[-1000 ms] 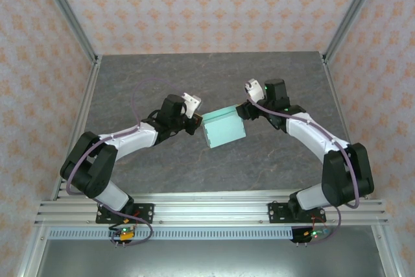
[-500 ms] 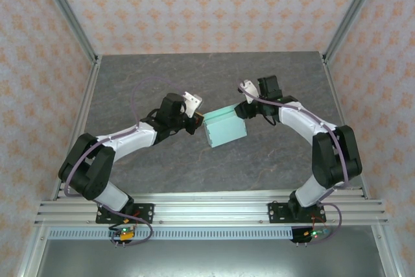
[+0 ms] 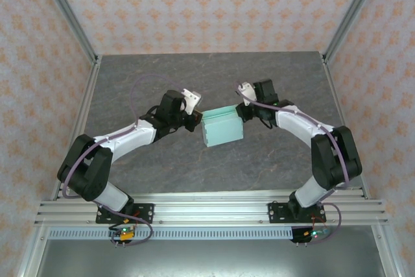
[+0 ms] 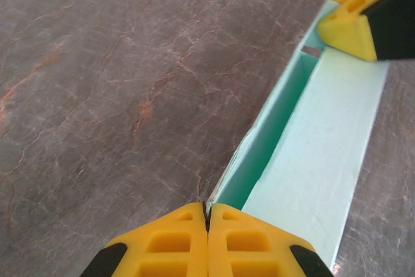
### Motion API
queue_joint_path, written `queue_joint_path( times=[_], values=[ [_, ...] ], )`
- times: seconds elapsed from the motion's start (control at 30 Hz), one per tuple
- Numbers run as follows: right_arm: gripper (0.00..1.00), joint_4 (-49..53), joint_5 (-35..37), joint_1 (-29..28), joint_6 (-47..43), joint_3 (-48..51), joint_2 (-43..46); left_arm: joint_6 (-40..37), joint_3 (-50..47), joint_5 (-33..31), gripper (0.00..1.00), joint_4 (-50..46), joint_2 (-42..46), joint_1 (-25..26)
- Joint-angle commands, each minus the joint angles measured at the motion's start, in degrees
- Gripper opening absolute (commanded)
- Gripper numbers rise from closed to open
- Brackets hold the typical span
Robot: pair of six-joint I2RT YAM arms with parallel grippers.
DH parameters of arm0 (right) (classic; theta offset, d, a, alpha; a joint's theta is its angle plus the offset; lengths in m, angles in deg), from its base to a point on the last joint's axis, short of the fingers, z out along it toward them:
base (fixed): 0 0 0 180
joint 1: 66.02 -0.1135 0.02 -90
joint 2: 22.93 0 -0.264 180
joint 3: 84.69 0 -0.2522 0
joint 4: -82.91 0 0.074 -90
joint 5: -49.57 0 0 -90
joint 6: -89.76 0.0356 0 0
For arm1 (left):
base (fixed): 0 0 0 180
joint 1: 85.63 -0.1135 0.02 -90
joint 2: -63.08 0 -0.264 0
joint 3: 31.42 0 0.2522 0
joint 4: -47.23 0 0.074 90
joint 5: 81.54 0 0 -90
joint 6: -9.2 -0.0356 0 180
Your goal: Fold the paper box
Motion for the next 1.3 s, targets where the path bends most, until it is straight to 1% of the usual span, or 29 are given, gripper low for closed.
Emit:
queue_joint_path(
  times=[0.0, 0.03, 0.13, 0.23, 0.33, 0.43, 0.47, 0.53, 0.63, 0.8, 0.97, 1.03, 1.1, 1.17, 1.23, 1.27],
  values=[
    [0.11, -7.3, 9.2, -5.6, 8.5, 3.2, 4.6, 6.2, 2.6, -2.2, 0.06, 1.1, 0.8, 1.1],
    [0.11, -9.4, 12.1, -6.6, 10.6, 4.6, 5.4, 8.7, 2.6, -3.5, 0.06, 1.0, 0.7, 1.3],
    [0.11, -15.0, 17.0, -9.6, 14.4, 8.1, 7.6, 15.6, 2.1, -6.8, 0.07, 1.4, 0.5, 2.3],
    [0.11, -17.1, 23.0, -12.7, 15.8, 9.5, 8.0, 21.2, 1.6, -9.7, 0.07, 2.1, 0.4, 3.8],
    [0.11, -19.9, 26.1, -14.6, 17.9, 10.9, 8.3, 26.4, 0.7, -11.5, 0.07, 3.7, 0.7, 4.9],
    [0.11, -21.6, 28.9, -16.9, 19.3, 11.5, 8.2, 29.2, -0.4, -13.9, 0.07, 5.6, 1.6, 6.8],
    [0.12, -21.9, 29.7, -17.5, 19.5, 11.7, 8.1, 31.2, -0.4, -14.6, 0.07, 5.7, 1.8, 7.5],
    [0.12, -22.5, 31.6, -18.7, 19.8, 11.8, 8.1, 32.6, -0.2, -15.8, 0.08, 5.2, 2.2, 9.0],
    [0.13, -23.1, 33.2, -19.9, 19.8, 12.2, 8.0, 34.6, -0.3, -17.8, 0.08, 4.7, 2.8, 10.5],
    [0.16, -24.3, 34.0, -20.1, 20.4, 13.5, 8.5, 37.3, -0.7, -20.1, 0.08, 3.5, 2.5, 10.9],
    [0.17, -24.1, 34.0, -20.1, 20.7, 14.0, 8.7, 42.4, -2.3, -18.2, 0.08, 6.8, 1.6, 11.2],
    [0.21, -24.4, 33.2, -20.1, 20.8, 14.3, 8.8, 41.5, -1.8, -18.6, 0.08, 6.4, 1.8, 11.5],
    [0.31, -23.8, 30.6, -20.1, 18.7, 14.2, 9.8, 39.7, -0.8, -19.9, 0.08, 4.2, 2.1, 11.5],
    [0.41, -22.2, 29.8, -20.0, 16.1, 14.3, 12.0, 37.3, 0.1, -21.1, 0.08, 2.0, 2.4, 11.5],
    [0.5, -20.5, 28.9, -19.5, 11.9, 14.7, 14.8, 35.3, 0.4, -21.8, 0.08, 1.0, 2.8, 11.5],
    [0.56, -19.8, 27.3, -18.7, 9.8, 15.0, 16.2, 34.3, 0.6, -21.8, 0.08, 0.6, 2.9, 11.5]
  ],
)
